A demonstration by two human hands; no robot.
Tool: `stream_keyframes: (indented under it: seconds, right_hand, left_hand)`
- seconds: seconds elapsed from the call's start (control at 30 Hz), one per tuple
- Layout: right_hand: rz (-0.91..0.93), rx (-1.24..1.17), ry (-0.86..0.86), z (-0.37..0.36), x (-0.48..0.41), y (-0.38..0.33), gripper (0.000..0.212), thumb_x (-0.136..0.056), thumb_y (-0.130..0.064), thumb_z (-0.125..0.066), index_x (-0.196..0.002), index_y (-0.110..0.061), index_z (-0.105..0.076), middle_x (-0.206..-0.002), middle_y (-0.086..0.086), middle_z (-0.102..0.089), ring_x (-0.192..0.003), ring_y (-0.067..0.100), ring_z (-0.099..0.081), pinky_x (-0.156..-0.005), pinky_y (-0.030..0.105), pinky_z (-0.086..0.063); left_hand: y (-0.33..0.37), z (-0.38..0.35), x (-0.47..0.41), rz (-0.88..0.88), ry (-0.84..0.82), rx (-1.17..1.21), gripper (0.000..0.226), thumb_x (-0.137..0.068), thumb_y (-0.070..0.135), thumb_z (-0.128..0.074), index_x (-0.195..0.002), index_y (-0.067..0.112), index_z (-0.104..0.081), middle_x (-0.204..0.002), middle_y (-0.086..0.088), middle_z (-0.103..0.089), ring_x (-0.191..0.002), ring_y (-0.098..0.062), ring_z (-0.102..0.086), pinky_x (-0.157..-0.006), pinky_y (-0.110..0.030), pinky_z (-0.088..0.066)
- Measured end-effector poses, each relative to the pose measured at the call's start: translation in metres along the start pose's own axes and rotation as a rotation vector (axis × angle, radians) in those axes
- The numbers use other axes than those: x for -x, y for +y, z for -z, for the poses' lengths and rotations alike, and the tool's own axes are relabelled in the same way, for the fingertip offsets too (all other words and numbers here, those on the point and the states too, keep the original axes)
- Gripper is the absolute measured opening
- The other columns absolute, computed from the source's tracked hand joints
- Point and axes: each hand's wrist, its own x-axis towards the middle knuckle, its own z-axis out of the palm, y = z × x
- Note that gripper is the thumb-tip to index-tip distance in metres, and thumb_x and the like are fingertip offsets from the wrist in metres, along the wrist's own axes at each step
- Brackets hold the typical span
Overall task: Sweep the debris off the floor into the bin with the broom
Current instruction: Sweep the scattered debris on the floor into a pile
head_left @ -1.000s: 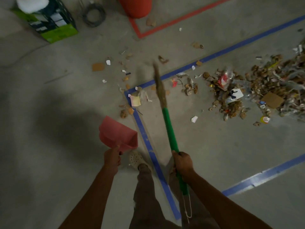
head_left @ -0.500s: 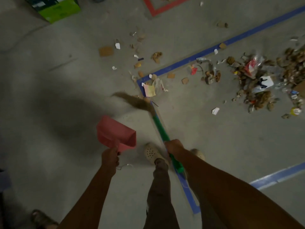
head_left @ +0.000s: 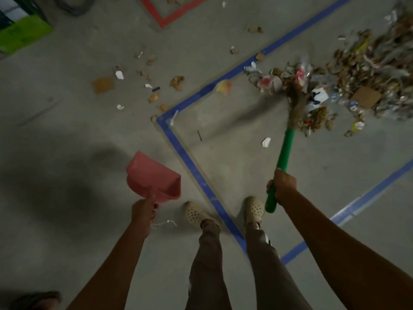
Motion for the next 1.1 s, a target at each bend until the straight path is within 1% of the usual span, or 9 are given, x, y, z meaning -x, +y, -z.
stream_keyframes:
  seconds: [0.2,0.33,0.53,0.67,0.73,0.8,0.9,1.03,1.1]
  right_hand:
    - [0.105,0.036,-0.059,0.015,0.059,0.011,0.029,-0.103,-0.033,-0.048,-0.095,-0.007,-0.055,-0.067,0.008,-0.057,-0.053,0.019,-0.053,-0.052,0.033,-0.05]
    - [0.238,0.267,-0.157,-0.003,0.094,0.037,0.031,-0.104,-0.034,-0.046,-0.1,-0.005,-0.057,-0.07,0.007,-0.057,-0.051,0.017,-0.054,-0.038,0.021,-0.045]
    - [0.288,0.591,-0.393,-0.05,0.117,0.07,0.032,-0.101,-0.04,-0.05,-0.099,-0.009,-0.058,-0.073,0.005,-0.062,-0.054,0.015,-0.058,-0.051,0.027,-0.051]
    - [0.211,0.716,-0.511,-0.072,0.106,0.072,0.035,-0.099,-0.036,-0.055,-0.095,-0.001,-0.058,-0.039,-0.004,-0.057,-0.03,0.006,-0.052,-0.04,0.016,-0.043]
    - [0.132,0.731,-0.513,-0.074,0.095,0.071,0.034,-0.099,-0.032,-0.056,-0.098,0.002,-0.058,-0.031,-0.006,-0.051,-0.027,0.005,-0.05,-0.037,0.016,-0.041]
    - [0.055,0.693,-0.469,-0.071,0.083,0.072,0.032,-0.101,-0.027,-0.054,-0.097,0.004,-0.059,-0.035,-0.002,-0.054,-0.029,0.01,-0.052,-0.038,0.019,-0.044]
    - [-0.027,0.509,-0.332,-0.061,0.057,0.069,0.033,-0.103,-0.027,-0.048,-0.105,0.004,-0.059,-0.062,0.008,-0.059,-0.043,0.017,-0.054,-0.042,0.022,-0.044]
    - [-0.105,0.114,-0.133,-0.036,0.038,0.05,0.02,-0.102,-0.02,-0.048,-0.096,-0.002,-0.052,-0.065,0.011,-0.053,-0.04,0.02,-0.051,-0.033,0.021,-0.043]
    - [-0.123,0.011,-0.065,-0.02,0.038,0.038,0.022,-0.101,-0.024,-0.049,-0.092,-0.004,-0.051,-0.069,0.011,-0.055,-0.049,0.021,-0.052,-0.042,0.027,-0.047]
  left_hand:
    - [0.036,-0.003,0.02,-0.033,-0.015,-0.043,0.04,-0.096,0.039,-0.061,-0.075,0.006,-0.056,-0.073,-0.013,-0.055,-0.031,-0.007,-0.032,-0.036,-0.015,-0.024]
    - [0.051,0.005,0.026,-0.073,0.003,-0.046,0.037,-0.098,0.034,-0.059,-0.075,0.005,-0.056,-0.076,-0.014,-0.057,-0.03,-0.007,-0.03,-0.036,-0.015,-0.022]
    - [0.054,0.023,0.03,-0.096,0.037,-0.059,0.044,-0.096,0.041,-0.062,-0.076,0.002,-0.057,-0.074,-0.014,-0.058,-0.031,-0.007,-0.03,-0.035,-0.016,-0.023]
    - [0.049,0.03,0.03,-0.069,0.06,-0.06,0.04,-0.097,0.034,-0.06,-0.074,0.002,-0.056,-0.072,-0.015,-0.055,-0.029,-0.005,-0.031,-0.033,-0.014,-0.023]
    - [0.048,0.032,0.028,-0.055,0.064,-0.064,0.04,-0.096,0.036,-0.062,-0.076,0.001,-0.058,-0.071,-0.013,-0.056,-0.029,-0.005,-0.032,-0.033,-0.013,-0.024]
    - [0.047,0.033,0.026,-0.051,0.054,-0.071,0.038,-0.096,0.034,-0.062,-0.08,0.001,-0.059,-0.072,-0.012,-0.058,-0.03,-0.005,-0.033,-0.033,-0.013,-0.025]
    - [0.047,0.034,0.022,-0.046,0.041,-0.072,0.036,-0.096,0.034,-0.062,-0.082,0.001,-0.059,-0.071,-0.011,-0.06,-0.034,-0.007,-0.034,-0.034,-0.015,-0.025]
    - [0.052,0.033,0.018,-0.054,0.02,-0.066,0.032,-0.097,0.03,-0.061,-0.081,0.002,-0.058,-0.073,-0.011,-0.06,-0.035,-0.007,-0.034,-0.034,-0.014,-0.024]
    - [0.054,0.032,0.017,-0.057,0.003,-0.066,0.032,-0.097,0.03,-0.06,-0.08,0.002,-0.058,-0.072,-0.011,-0.059,-0.034,-0.006,-0.033,-0.034,-0.014,-0.024]
